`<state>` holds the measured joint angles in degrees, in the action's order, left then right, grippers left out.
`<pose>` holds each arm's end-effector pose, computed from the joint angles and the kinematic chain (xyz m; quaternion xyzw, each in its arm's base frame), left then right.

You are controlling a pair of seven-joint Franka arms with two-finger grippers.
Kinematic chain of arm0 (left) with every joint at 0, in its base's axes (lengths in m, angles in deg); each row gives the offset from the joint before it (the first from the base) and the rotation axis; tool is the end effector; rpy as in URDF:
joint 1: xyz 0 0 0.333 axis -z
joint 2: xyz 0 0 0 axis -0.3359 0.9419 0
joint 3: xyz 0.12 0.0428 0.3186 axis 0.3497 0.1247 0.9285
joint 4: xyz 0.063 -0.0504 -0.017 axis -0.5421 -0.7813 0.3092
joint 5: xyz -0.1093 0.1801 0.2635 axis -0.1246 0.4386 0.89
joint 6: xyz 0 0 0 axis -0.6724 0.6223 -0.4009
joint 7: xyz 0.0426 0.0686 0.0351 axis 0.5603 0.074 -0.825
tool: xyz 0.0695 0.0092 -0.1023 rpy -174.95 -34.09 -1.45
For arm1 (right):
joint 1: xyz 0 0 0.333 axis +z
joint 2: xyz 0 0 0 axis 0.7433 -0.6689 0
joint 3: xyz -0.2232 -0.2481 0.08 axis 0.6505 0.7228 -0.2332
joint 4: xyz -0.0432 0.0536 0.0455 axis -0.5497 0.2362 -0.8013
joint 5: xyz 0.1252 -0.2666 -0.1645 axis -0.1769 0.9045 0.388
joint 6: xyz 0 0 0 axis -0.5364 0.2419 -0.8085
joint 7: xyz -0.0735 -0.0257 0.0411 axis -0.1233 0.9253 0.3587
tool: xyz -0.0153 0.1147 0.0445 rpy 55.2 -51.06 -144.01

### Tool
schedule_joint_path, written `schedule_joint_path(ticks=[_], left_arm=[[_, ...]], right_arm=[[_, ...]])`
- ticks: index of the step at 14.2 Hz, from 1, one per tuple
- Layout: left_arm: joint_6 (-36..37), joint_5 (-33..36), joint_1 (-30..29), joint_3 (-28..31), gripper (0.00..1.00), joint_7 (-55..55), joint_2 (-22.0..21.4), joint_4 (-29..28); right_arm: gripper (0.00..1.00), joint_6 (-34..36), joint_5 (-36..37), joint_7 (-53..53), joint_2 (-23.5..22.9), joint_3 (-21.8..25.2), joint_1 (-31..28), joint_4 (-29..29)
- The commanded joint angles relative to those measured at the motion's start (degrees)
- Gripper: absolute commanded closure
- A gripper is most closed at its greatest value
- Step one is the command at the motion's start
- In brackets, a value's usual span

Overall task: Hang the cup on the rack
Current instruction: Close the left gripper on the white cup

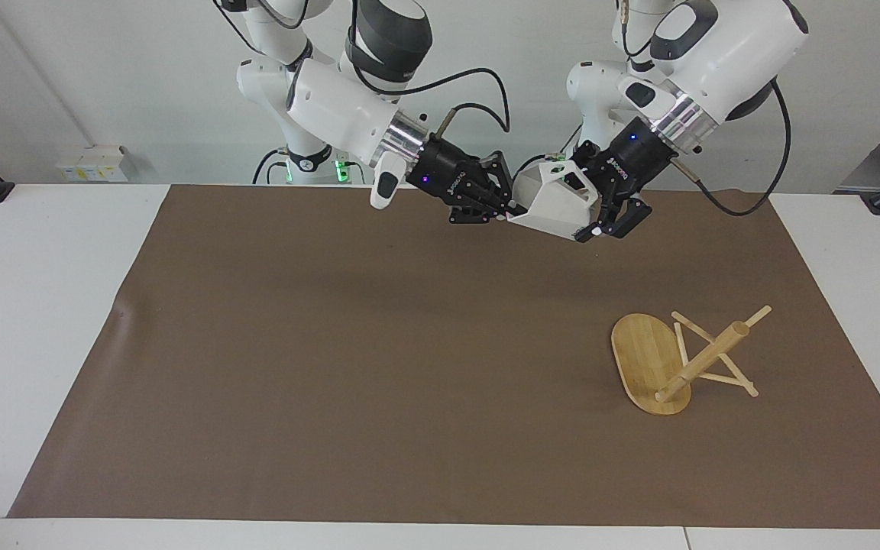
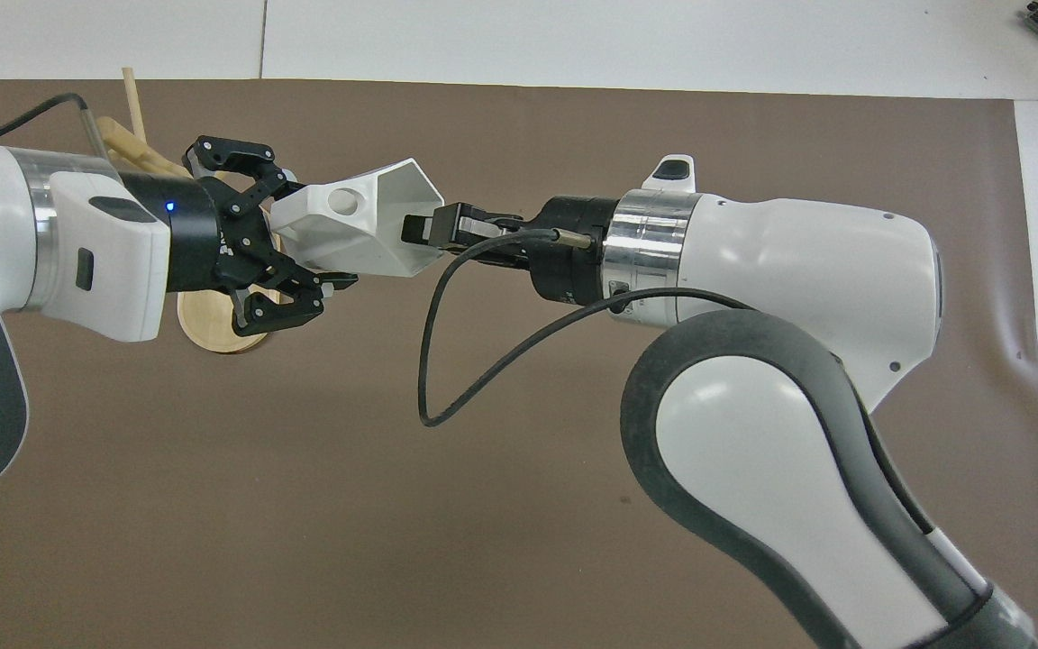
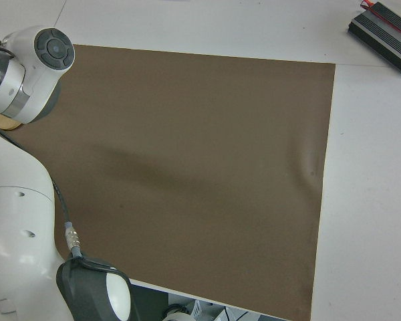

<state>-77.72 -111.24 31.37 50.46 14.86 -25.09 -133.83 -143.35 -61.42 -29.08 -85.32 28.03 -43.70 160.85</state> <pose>0.4868 -0.1994 0.6455 0.7529 -0.5686 0.2700 0.1922 0.5245 0.3121 0.6091 -0.8504 0.0389 -0.1190 0.5110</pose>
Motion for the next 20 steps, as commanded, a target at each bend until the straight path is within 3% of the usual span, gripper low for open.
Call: schedule_joint_path(ticks=[1,3,4,7,9,10,20], left_arm=[[-0.72,-3.21,0.66,0.11,1.0,-0.3,0.04,0.42],[-0.63,-3.21,0.57,0.11,1.0,-0.3,-0.05,0.42],[-0.63,-3.3,0.48,0.11,1.0,-0.3,-0.05,0.34],[-0.63,-3.3,0.48,0.11,1.0,-0.3,-0.05,0.34],[-0.63,-3.3,0.39,0.11,1.0,-0.3,-0.05,0.34],[-0.63,-3.38,0.39,0.11,1.0,-0.3,-0.05,0.34],[-0.46,-3.82,0.31,0.2,1.0,-0.3,-0.14,0.25]], right_arm=[[1.0,0.7,0.29,-0.27,0.28,-1.03,-0.19,0.69],[0.96,0.7,0.38,-0.01,0.37,-1.03,-0.28,1.04],[0.88,0.7,0.38,-0.01,0.37,-1.03,-0.19,1.05],[0.28,0.61,0.56,1.22,0.37,-1.03,-0.19,1.22],[0.17,0.61,0.56,1.66,0.46,-1.03,-0.19,1.22],[0.0,0.61,0.56,1.66,0.46,-1.03,-0.19,1.4],[0.0,0.61,0.65,1.66,0.72,-0.94,-0.28,1.92]])
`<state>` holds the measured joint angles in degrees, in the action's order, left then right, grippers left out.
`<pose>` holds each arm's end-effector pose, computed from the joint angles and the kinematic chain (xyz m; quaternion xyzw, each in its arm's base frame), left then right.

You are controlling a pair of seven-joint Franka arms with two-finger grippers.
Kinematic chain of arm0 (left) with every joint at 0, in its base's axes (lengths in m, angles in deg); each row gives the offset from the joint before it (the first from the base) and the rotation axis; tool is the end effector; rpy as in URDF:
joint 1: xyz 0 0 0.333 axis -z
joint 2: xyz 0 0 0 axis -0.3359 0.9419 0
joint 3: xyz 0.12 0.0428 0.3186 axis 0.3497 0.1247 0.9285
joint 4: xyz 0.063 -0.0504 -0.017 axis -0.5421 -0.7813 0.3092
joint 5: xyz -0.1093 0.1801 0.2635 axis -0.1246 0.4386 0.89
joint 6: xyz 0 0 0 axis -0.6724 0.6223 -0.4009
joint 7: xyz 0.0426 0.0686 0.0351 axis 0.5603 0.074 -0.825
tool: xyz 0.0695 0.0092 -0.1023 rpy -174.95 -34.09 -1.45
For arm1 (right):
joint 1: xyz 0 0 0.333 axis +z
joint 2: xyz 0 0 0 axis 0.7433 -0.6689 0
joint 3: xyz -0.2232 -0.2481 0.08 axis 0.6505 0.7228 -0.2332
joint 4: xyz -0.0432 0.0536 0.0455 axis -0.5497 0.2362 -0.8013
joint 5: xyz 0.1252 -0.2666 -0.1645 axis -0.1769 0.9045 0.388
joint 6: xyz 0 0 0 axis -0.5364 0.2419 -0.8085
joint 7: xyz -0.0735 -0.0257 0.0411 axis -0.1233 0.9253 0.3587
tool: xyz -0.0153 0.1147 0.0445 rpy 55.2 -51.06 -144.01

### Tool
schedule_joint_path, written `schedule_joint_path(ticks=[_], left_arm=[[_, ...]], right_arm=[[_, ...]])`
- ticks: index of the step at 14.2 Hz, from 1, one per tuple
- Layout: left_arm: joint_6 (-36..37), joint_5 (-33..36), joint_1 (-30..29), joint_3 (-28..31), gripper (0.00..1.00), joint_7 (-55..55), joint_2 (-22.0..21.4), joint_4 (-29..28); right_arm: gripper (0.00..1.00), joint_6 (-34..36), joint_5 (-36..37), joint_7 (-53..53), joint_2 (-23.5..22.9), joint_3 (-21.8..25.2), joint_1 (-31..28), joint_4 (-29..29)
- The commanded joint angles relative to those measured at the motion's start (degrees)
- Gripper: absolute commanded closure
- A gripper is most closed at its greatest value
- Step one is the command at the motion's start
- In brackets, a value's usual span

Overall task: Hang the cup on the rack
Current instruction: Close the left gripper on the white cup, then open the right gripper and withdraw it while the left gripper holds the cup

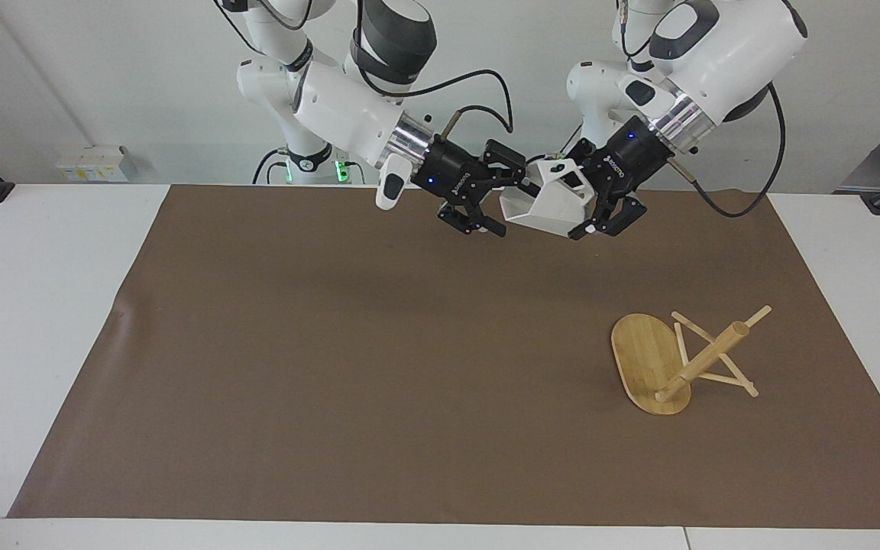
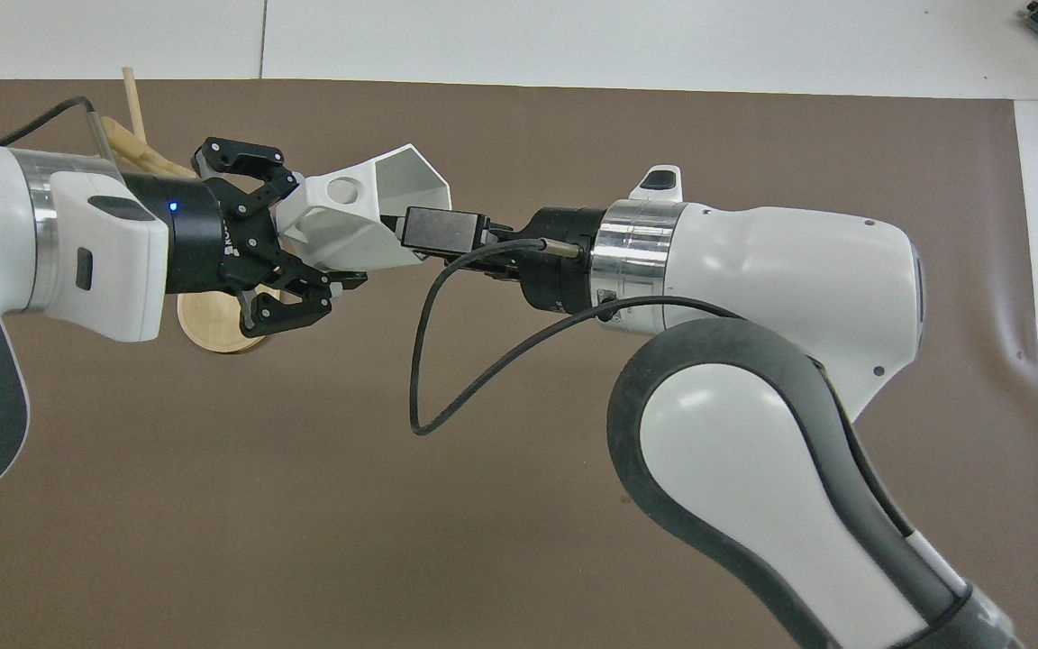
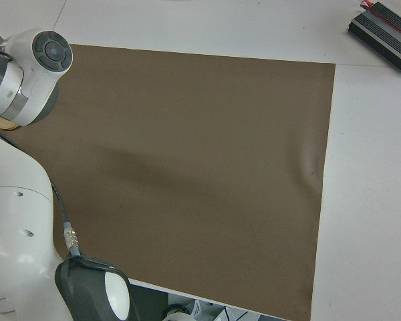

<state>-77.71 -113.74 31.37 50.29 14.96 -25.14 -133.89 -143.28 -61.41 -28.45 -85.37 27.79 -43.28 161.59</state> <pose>0.4853 -0.2032 0.6472 0.7508 -0.5614 0.2769 0.2108 0.5202 0.3180 0.6025 -0.8528 0.0406 -0.1076 0.5095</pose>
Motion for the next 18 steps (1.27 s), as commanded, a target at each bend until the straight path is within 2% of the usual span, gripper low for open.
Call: schedule_joint_path(ticks=[1,4,6,8,10,12,14,16,18], left_arm=[[-0.47,-1.33,0.3,0.37,1.0,-0.4,-0.08,0.31],[0.14,-1.5,-0.4,0.37,1.0,-0.4,-0.08,0.31],[0.32,-1.51,-0.4,0.37,1.0,-0.4,-0.17,0.31],[0.32,-1.68,-0.4,0.37,1.0,-0.4,-0.17,0.31],[0.32,-1.68,-0.49,0.46,1.0,-0.4,-0.17,0.31],[0.32,-1.68,-0.49,0.46,1.0,-0.4,-0.17,0.31],[0.41,-1.68,-0.49,0.46,1.0,-0.4,-0.17,0.31],[0.85,-1.77,-1.36,0.46,1.0,-0.4,-0.26,0.13],[0.94,-1.77,-1.45,0.72,1.0,-0.22,-0.6,-0.57]], right_arm=[[0.0,0.54,1.69,0.94,0.77,-0.69,-1.22,1.44],[0.0,1.94,6.69,0.86,1.64,-0.17,-3.41,2.58],[0.0,6.23,10.64,0.33,2.43,1.93,-5.08,2.94],[0.0,10.45,17.48,-0.02,3.49,6.67,-5.09,2.85],[0.0,11.26,23.29,0.06,4.63,11.32,-5.09,2.76],[0.0,11.87,24.29,0.24,5.77,15.63,-5.09,2.93],[0.0,15.55,25.85,0.33,5.95,20.46,-5.09,2.94],[0.0,17.23,37.75,0.15,5.95,23.99,-5.09,2.85],[0.0,18.64,52.26,0.33,6.04,24.88,-5.09,2.85]])
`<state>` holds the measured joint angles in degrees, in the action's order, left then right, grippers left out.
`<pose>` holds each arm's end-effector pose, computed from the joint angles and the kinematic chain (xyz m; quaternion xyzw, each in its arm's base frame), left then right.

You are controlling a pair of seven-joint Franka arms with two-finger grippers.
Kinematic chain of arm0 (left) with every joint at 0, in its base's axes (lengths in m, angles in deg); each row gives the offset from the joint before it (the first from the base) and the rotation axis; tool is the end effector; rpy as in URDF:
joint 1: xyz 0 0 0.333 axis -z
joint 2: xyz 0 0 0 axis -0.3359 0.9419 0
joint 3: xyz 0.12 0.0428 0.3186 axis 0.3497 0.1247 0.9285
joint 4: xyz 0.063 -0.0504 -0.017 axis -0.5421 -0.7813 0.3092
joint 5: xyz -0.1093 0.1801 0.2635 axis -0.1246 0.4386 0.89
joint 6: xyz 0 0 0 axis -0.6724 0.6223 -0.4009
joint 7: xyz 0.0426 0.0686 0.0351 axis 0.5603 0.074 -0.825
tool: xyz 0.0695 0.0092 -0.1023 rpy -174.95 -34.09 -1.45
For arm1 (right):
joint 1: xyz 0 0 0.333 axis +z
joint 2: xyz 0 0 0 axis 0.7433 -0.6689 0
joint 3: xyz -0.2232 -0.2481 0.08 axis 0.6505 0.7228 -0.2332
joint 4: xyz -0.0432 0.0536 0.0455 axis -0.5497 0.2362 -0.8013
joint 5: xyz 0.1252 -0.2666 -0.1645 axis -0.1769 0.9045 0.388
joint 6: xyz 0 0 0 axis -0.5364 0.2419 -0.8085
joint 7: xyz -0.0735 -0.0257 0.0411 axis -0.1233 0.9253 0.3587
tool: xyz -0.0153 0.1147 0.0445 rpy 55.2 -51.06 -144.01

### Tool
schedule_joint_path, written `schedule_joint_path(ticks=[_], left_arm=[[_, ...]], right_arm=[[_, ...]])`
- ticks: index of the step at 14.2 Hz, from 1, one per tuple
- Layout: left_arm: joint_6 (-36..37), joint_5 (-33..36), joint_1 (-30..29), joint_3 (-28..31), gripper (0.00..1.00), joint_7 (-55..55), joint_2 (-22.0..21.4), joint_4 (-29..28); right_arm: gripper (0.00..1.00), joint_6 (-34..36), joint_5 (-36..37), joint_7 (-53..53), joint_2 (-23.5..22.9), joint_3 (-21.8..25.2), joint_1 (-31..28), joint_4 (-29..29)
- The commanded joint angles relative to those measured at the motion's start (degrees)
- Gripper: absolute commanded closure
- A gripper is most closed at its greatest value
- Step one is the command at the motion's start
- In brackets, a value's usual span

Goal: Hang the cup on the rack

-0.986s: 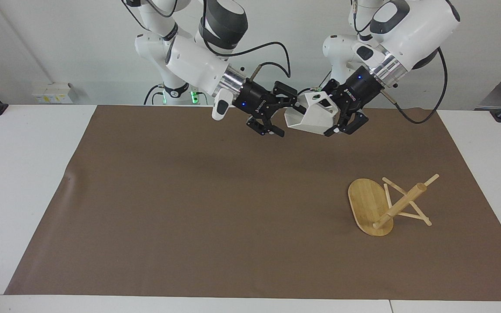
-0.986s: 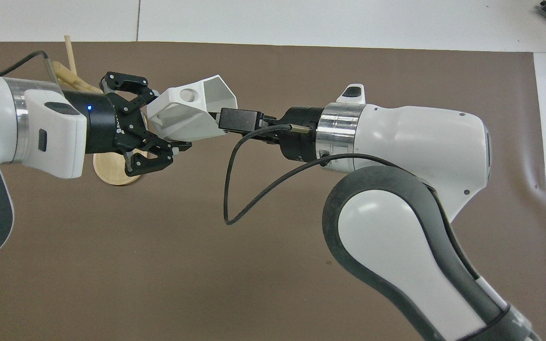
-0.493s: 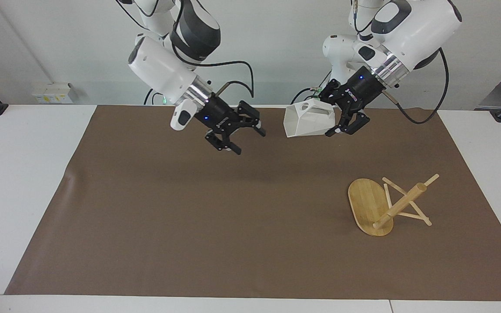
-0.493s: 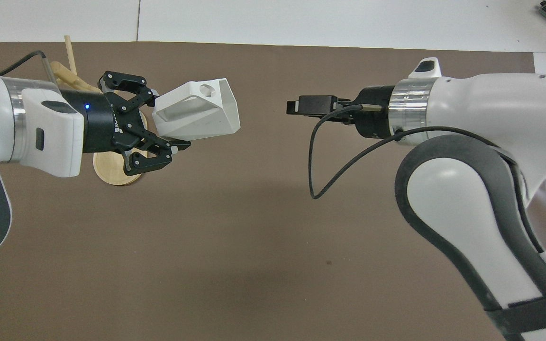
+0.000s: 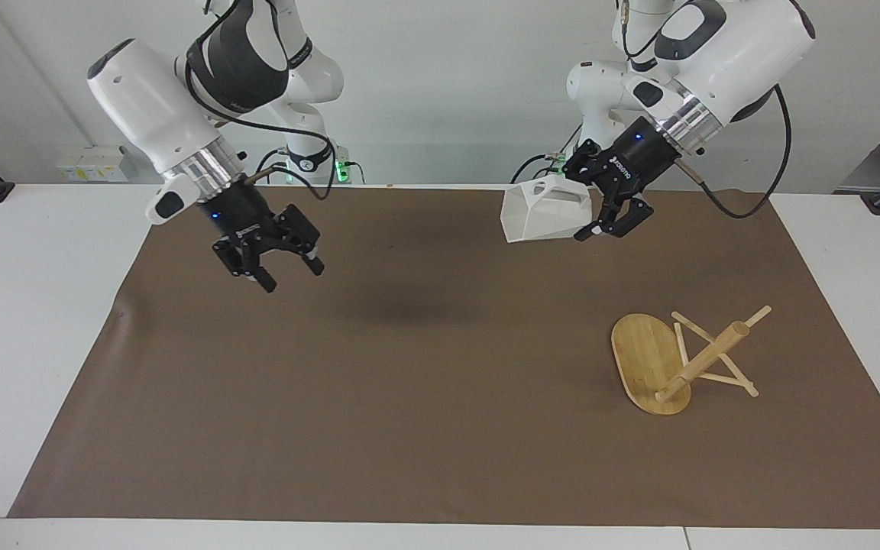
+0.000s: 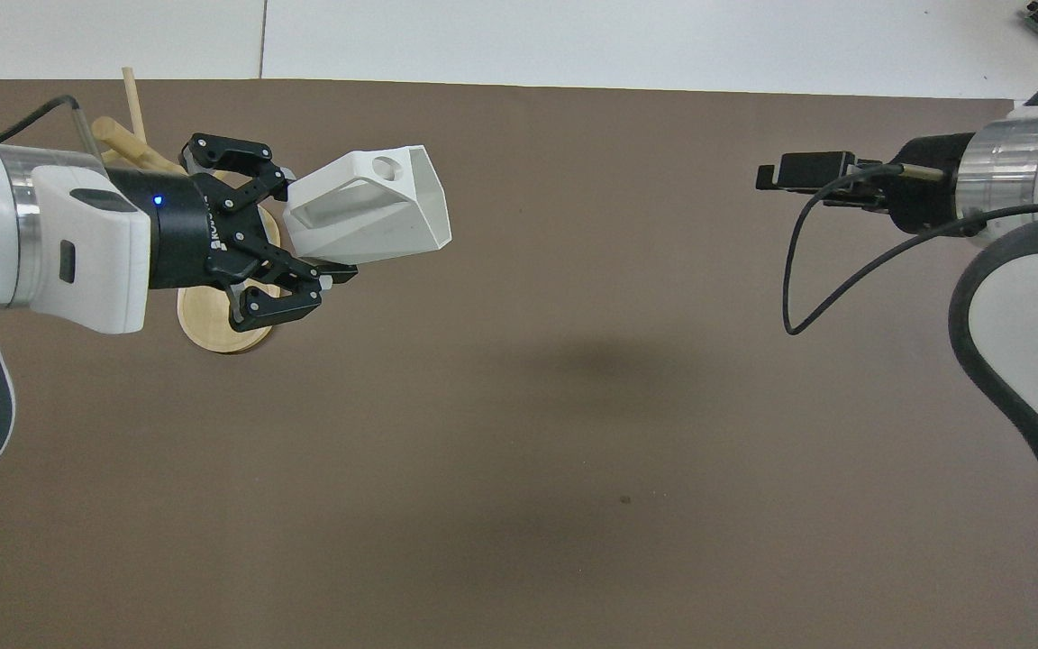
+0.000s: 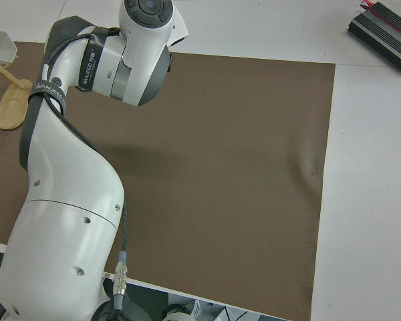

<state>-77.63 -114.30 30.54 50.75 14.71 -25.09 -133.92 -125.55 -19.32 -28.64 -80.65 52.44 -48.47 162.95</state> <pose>0.4898 -0.1927 0.6469 0.7582 -0.5492 0.2794 0.2131 0.5661 0.0449 0.5851 -0.9738 0.0278 -0.1545 0.1644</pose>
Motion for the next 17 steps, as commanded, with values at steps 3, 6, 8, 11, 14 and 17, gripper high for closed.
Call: schedule_joint_path(ticks=[3,6,8,11,14,17], left_arm=[[-0.72,-1.2,-1.51,0.44,1.0,0.2,-1.27,-2.3],[-7.37,-1.2,-1.42,0.44,1.0,0.02,-3.73,-8.61],[-13.17,-1.2,-1.07,0.35,1.0,-0.06,-5.66,-13.62],[-19.6,-1.38,-0.81,0.35,1.0,-0.59,-7.6,-18.81],[-25.05,-1.82,-1.07,0.26,1.0,-1.2,-9.27,-23.21],[-33.31,-2.26,-0.28,0.09,1.0,-7.69,-11.03,-28.48]], right_arm=[[0.0,3.45,20.84,0.96,1.76,1.9,0.02,1.58],[0.0,6.0,24.8,0.96,2.02,3.75,0.02,1.58],[0.0,8.46,28.49,0.96,2.46,3.75,-0.07,1.58],[0.0,14.86,28.69,0.95,3.33,3.66,0.02,1.49],[0.0,20.94,27.02,1.04,3.51,3.57,0.02,0.79],[0.0,23.31,23.43,0.87,3.25,6.03,-0.07,-1.22]])
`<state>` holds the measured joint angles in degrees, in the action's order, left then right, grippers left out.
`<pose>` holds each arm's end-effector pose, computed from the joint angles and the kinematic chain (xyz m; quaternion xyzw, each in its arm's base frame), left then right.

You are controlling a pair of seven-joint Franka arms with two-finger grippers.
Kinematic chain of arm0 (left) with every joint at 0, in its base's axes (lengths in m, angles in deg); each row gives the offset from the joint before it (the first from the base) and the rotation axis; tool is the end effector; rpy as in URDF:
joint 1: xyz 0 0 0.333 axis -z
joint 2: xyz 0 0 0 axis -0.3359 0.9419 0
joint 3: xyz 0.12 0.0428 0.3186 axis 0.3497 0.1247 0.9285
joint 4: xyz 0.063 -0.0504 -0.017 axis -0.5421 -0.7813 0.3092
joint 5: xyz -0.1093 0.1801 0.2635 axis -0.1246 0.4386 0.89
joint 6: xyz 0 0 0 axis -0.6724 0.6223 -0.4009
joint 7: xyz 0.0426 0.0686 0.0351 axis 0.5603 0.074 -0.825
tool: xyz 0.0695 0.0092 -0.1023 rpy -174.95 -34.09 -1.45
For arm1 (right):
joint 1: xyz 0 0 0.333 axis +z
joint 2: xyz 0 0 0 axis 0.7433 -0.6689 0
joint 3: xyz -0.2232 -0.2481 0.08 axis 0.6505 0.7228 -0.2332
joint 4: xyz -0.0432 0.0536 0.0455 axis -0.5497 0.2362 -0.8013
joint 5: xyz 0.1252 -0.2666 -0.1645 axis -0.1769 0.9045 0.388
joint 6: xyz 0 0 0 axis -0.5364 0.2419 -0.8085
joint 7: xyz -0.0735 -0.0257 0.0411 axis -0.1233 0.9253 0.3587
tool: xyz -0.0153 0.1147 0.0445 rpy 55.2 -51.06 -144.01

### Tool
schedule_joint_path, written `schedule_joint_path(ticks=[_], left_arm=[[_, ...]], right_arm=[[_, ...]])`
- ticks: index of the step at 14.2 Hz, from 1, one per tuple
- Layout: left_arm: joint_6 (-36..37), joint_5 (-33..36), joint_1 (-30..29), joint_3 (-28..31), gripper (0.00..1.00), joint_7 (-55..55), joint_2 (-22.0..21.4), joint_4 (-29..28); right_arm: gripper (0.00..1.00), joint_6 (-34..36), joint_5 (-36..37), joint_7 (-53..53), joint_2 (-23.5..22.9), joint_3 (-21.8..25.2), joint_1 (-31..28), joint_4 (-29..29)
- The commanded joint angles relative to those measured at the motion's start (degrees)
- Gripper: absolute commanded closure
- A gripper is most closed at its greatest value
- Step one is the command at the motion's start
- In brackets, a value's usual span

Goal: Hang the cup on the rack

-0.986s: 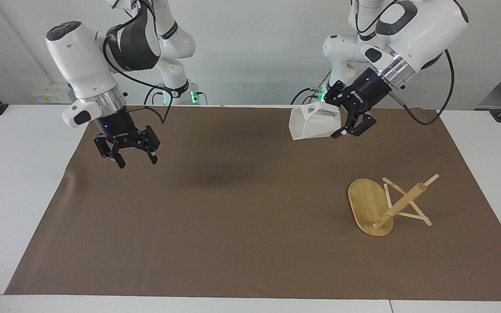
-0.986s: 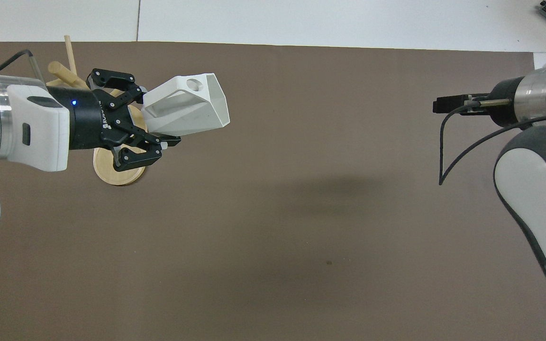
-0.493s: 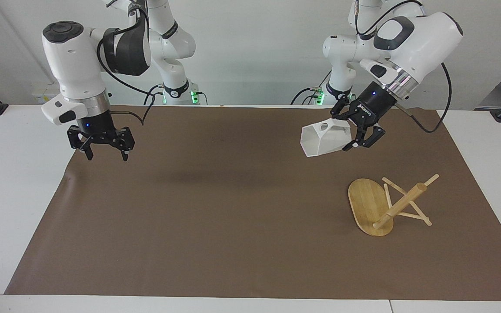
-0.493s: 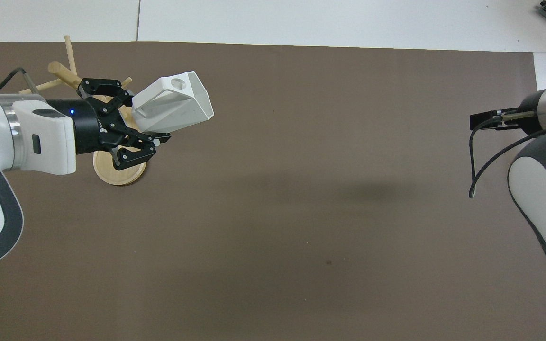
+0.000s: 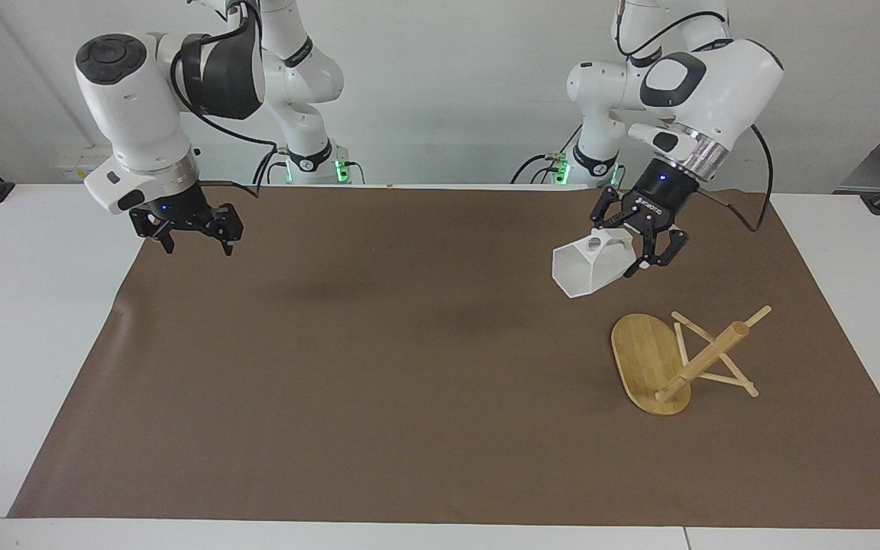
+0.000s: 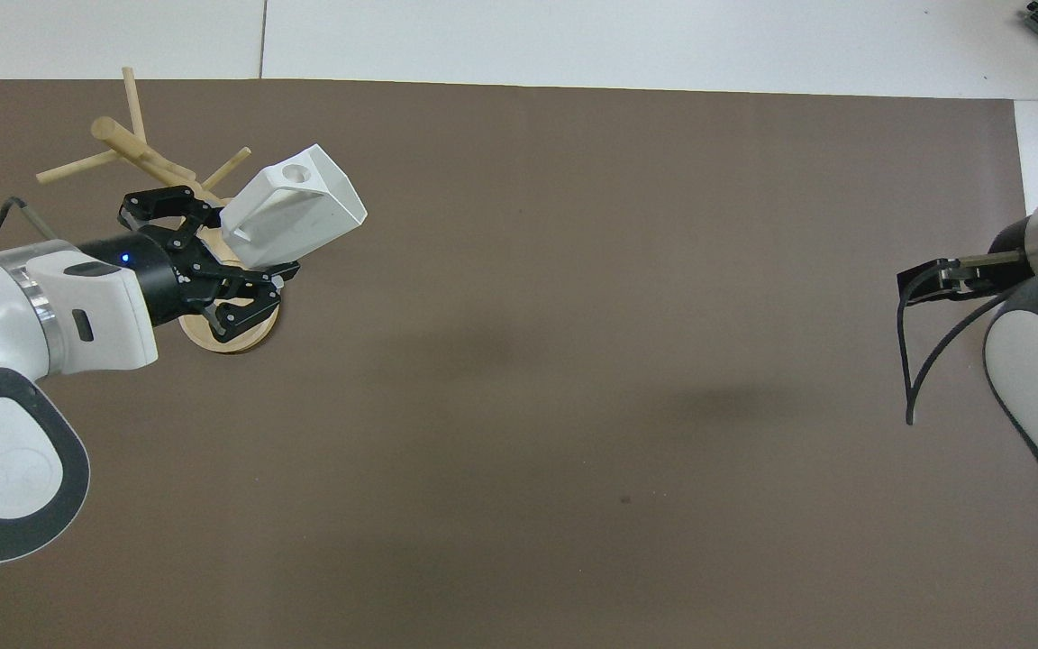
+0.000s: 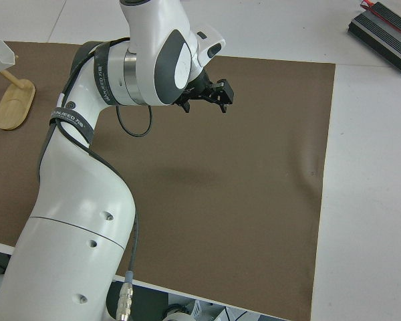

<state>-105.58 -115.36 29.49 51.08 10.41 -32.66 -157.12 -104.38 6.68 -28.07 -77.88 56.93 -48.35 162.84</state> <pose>0.4723 -0.1306 0.5735 0.8376 -0.4069 0.3415 0.1271 0.5147 -0.0265 0.5699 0.9987 0.0080 -0.0028 0.0496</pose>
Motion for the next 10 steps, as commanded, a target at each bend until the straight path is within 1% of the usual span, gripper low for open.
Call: schedule_joint_path(ticks=[1,3,5,6,9,10], left_arm=[[-6.16,-1.2,1.56,-0.25,1.0,-4.89,-3.63,-5.9],[-7.57,-1.2,1.74,-0.16,1.0,-8.66,-3.63,-6.34],[-10.82,-1.2,1.65,-0.16,1.0,-12.53,-3.55,-7.74],[-11.96,-1.2,1.65,-0.08,1.0,-14.46,-3.11,-8.18],[-16.18,-1.37,1.74,-0.25,1.0,-16.05,-1.88,-9.59],[-17.93,-1.46,1.91,-0.25,1.0,-20.76,-1.61,-10.2]], right_arm=[[0.0,3.98,-3.46,0.3,0.48,1.97,-0.19,-2.43],[0.0,8.02,-3.55,-0.05,0.66,2.15,-0.37,-5.5],[0.0,11.46,-3.73,-0.14,1.18,2.59,-0.45,-7.36],[0.0,11.9,-3.9,-0.23,2.66,2.77,-0.46,-7.45],[0.0,12.78,-4.78,-0.23,4.78,2.95,-0.54,-7.36],[0.0,13.22,-4.78,-0.31,5.4,2.95,-0.54,-7.28]])
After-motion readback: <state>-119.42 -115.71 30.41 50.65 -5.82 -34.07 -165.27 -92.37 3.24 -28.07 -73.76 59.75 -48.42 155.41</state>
